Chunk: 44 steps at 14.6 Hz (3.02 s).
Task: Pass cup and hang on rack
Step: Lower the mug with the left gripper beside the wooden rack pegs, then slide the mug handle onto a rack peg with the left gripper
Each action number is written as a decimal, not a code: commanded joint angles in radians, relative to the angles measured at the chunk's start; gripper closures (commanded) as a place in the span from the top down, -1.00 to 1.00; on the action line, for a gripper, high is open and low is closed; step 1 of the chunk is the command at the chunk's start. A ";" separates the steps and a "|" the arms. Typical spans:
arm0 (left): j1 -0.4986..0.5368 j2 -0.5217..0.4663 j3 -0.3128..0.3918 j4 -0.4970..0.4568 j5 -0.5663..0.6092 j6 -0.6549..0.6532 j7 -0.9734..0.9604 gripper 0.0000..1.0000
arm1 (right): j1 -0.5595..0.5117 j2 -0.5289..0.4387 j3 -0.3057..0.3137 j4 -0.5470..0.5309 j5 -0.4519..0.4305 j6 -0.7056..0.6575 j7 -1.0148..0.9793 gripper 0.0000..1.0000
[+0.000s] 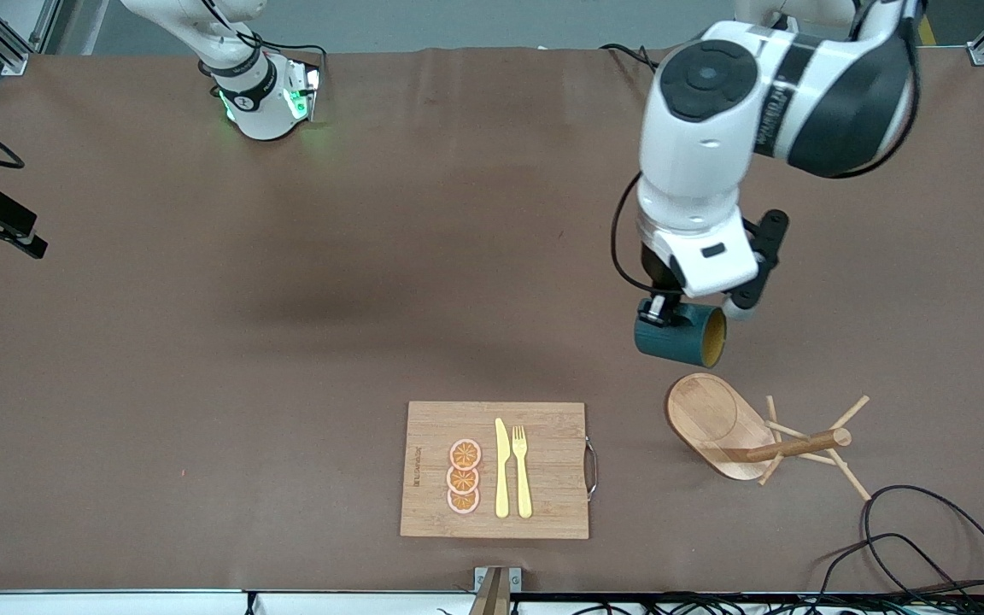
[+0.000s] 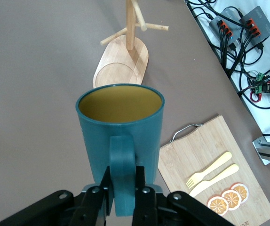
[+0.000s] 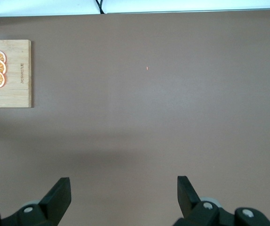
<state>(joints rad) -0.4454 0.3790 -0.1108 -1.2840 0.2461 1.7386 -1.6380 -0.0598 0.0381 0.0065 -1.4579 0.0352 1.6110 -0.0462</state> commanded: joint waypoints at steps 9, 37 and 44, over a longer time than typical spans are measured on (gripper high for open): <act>0.149 -0.032 -0.003 -0.035 -0.209 0.127 0.060 -1.00 | -0.015 0.005 0.012 0.011 0.008 -0.006 0.011 1.00; 0.504 0.158 0.002 -0.046 -0.935 0.193 0.507 -1.00 | -0.015 0.005 0.010 0.011 0.009 -0.006 0.011 1.00; 0.550 0.182 0.003 -0.043 -0.936 0.207 0.546 -0.99 | -0.015 0.005 0.012 0.011 0.009 -0.006 0.011 1.00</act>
<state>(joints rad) 0.0800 0.5610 -0.1026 -1.3351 -0.6657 1.9422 -1.1182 -0.0598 0.0381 0.0065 -1.4579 0.0352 1.6109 -0.0462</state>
